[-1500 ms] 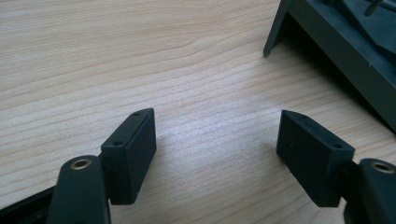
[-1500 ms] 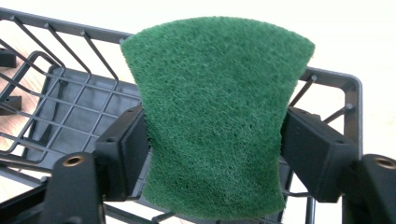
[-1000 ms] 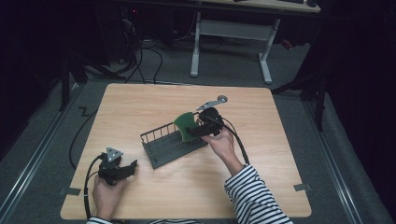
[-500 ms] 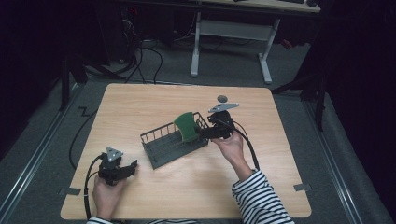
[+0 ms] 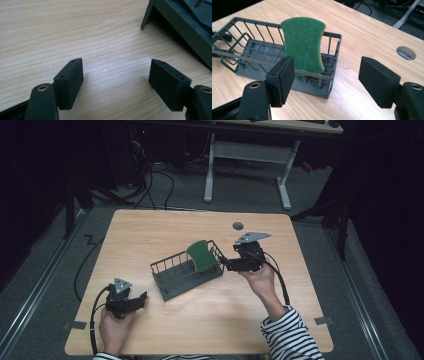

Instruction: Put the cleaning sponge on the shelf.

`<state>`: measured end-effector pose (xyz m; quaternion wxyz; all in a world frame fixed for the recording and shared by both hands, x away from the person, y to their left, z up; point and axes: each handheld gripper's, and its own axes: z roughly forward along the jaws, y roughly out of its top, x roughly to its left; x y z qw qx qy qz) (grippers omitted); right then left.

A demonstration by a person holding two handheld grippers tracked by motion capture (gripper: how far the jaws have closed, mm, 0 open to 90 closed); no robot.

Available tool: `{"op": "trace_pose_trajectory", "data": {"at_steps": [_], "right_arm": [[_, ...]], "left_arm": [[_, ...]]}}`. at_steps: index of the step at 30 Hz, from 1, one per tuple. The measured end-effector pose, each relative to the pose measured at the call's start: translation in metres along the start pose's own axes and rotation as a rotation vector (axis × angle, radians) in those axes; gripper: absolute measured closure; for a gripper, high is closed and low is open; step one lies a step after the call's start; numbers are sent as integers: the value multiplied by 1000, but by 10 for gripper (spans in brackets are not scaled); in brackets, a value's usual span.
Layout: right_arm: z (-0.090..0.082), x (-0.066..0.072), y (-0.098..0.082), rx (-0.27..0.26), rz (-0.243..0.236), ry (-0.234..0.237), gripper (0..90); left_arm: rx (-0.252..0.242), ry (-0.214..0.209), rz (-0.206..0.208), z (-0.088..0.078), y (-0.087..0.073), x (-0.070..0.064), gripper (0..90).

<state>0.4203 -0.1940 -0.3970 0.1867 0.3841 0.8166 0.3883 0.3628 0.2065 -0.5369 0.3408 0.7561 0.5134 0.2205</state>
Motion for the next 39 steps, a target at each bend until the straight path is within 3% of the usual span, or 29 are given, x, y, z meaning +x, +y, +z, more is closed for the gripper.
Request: {"op": "trace_pose_trajectory", "data": {"at_steps": [5, 10, 14, 21, 29, 39], "right_arm": [[-16, -8, -8, -28, 40, 6, 310], [-26, -16, -16, -15, 51, -18, 313], [-38, -20, -19, -39, 63, -24, 318], [-56, -23, -23, -68, 73, -39, 326], [-71, -25, -30, -62, 82, -57, 342], [-91, -32, -50, -83, 130, -80, 348]], "left_arm": [[0, -1, -1, 0, 0, 0, 283], [1, 3, 1, 0, 0, 0, 280], [-1, 2, 1, 0, 0, 0, 280], [1, -2, 0, 0, 0, 0, 279], [1, -3, 0, 0, 0, 0, 279], [1, -3, 0, 0, 0, 0, 279]]}}
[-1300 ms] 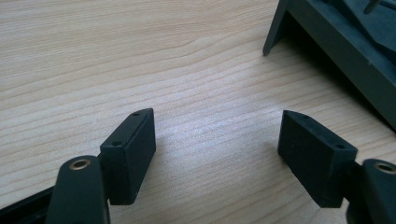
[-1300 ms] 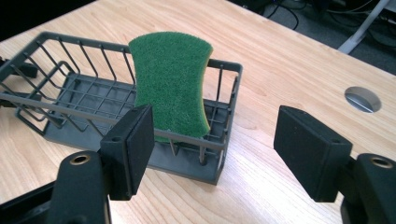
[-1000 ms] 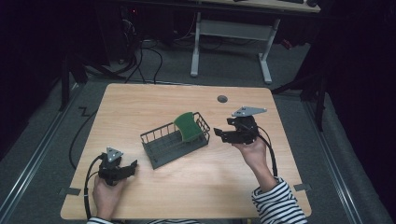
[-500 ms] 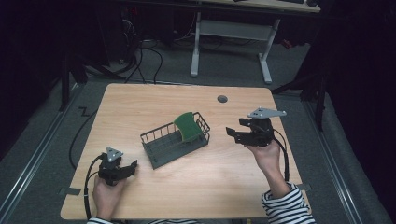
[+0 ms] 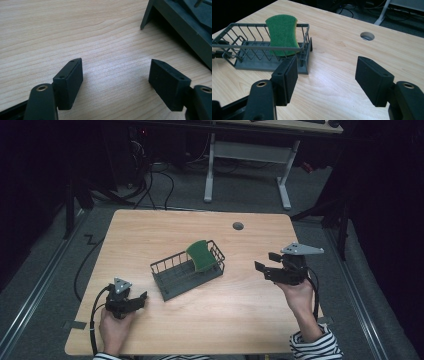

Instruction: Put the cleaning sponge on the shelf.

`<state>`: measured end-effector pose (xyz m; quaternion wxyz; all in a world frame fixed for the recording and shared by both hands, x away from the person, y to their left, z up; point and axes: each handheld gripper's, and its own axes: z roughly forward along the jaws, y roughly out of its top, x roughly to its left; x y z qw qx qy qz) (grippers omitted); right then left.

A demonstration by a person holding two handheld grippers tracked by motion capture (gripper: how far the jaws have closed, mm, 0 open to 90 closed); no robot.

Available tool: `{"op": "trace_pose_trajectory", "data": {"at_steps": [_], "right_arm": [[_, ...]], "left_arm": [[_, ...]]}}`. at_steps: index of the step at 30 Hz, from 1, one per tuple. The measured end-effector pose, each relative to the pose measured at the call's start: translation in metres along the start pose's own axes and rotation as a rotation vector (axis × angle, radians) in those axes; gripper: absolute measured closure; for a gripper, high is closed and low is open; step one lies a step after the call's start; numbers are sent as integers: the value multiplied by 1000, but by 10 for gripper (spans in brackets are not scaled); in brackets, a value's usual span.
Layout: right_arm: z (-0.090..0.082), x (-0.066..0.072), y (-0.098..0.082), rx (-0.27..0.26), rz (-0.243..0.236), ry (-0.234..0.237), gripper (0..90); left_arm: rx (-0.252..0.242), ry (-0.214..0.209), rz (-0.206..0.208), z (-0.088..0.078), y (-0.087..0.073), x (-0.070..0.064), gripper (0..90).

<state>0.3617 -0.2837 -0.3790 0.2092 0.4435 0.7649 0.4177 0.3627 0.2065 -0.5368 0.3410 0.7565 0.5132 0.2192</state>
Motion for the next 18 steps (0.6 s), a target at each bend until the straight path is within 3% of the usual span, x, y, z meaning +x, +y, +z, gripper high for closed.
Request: {"op": "trace_pose_trajectory", "data": {"at_steps": [18], "right_arm": [[-33, -26, -42, -59, 123, -29, 350]], "left_arm": [[0, 0, 0, 0, 0, 0, 280]]}}
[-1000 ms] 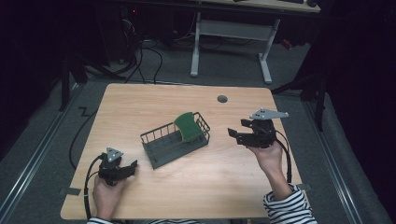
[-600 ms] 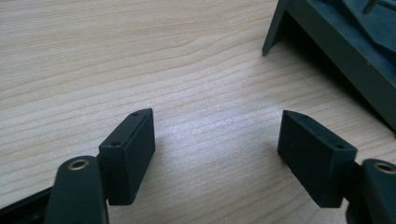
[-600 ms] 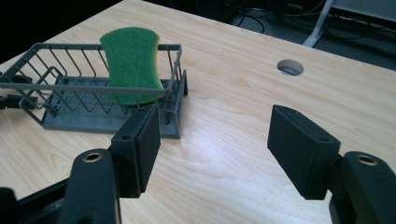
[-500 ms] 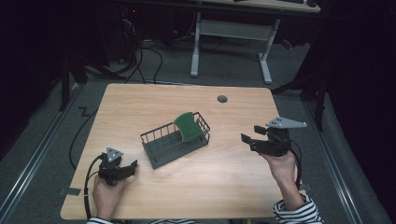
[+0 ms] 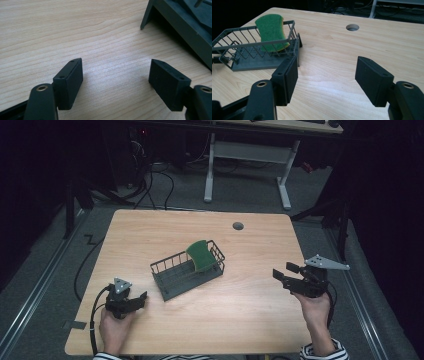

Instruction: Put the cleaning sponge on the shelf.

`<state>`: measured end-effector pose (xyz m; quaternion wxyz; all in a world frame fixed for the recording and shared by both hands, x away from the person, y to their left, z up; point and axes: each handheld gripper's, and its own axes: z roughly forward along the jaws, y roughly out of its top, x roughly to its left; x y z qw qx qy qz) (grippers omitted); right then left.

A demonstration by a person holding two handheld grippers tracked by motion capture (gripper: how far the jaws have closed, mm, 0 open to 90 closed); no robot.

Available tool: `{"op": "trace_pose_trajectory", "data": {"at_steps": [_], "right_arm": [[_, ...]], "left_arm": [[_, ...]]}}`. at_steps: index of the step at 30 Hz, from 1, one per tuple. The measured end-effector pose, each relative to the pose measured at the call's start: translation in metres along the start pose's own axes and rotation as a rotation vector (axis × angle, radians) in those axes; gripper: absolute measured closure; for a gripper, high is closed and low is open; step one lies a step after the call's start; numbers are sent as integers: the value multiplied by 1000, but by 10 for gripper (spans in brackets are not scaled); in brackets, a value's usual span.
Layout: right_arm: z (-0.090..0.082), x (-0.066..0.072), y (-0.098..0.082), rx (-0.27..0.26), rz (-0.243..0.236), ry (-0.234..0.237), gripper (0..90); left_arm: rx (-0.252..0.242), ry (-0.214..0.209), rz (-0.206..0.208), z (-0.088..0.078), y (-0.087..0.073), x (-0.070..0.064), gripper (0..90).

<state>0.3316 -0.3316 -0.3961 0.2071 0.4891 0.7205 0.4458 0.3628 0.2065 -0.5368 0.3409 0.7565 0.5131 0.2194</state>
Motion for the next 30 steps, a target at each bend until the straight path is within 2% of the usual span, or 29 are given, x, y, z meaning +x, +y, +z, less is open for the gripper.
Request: {"op": "trace_pose_trajectory", "data": {"at_steps": [12, 20, 24, 30], "right_arm": [[-13, -13, -31, -12, 66, -11, 349], [-9, -20, -48, -16, 95, -7, 348], [-4, -22, -58, -14, 89, -18, 334], [6, -29, -73, -7, 129, -38, 333]], "left_arm": [[0, 0, 0, 0, 0, 0, 280], [0, 0, 0, 0, 0, 0, 279], [0, 0, 0, 0, 0, 0, 280], [0, 1, 0, 0, 0, 0, 279]]}}
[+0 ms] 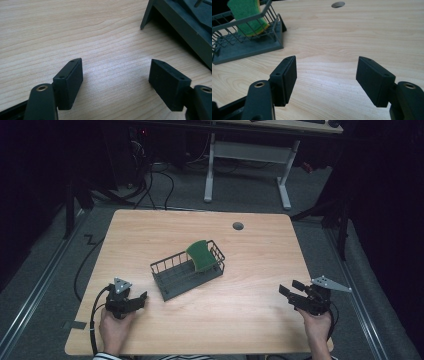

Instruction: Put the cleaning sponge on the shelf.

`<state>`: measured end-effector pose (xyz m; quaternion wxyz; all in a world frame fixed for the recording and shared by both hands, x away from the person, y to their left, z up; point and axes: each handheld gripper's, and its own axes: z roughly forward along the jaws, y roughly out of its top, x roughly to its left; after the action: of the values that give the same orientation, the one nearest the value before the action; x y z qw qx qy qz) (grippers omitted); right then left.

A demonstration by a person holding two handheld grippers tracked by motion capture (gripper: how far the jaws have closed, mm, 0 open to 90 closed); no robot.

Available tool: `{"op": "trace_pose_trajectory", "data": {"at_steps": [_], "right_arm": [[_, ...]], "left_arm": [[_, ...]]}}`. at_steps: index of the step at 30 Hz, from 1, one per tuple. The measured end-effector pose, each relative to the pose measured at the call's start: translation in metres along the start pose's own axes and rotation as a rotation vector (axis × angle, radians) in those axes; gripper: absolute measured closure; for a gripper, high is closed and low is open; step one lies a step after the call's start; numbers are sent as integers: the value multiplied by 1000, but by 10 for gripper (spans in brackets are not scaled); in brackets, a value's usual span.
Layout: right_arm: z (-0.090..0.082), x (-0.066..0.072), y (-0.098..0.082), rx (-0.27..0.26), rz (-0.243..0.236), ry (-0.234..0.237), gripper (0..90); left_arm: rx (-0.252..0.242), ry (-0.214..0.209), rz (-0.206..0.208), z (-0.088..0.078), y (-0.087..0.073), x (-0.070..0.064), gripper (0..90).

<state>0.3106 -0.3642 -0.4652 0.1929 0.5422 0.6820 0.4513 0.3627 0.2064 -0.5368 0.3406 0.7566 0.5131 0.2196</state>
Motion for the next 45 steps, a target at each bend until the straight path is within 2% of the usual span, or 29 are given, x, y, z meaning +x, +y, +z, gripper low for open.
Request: {"op": "trace_pose_trajectory", "data": {"at_steps": [9, 13, 21, 29, 36, 39, 45], "right_arm": [[14, -1, -16, 24, 32, 10, 332], [21, 0, -22, 36, 31, 7, 330], [33, 0, -29, 76, 28, -23, 342], [45, 1, -37, 121, -2, -88, 345], [50, 2, -43, 140, -32, -110, 345], [51, 2, -45, 147, -21, -113, 344], [53, 8, -47, 164, -61, -150, 335]], "left_arm": [[0, 0, 0, 0, 0, 0, 278], [0, 0, 0, 0, 0, 0, 278], [0, 0, 0, 0, 0, 0, 278], [-1, 0, -1, 0, 0, 0, 278], [-1, 0, -1, 0, 0, 0, 278], [0, 0, 0, 0, 0, 0, 278], [-1, 0, -1, 0, 0, 0, 278]]}}
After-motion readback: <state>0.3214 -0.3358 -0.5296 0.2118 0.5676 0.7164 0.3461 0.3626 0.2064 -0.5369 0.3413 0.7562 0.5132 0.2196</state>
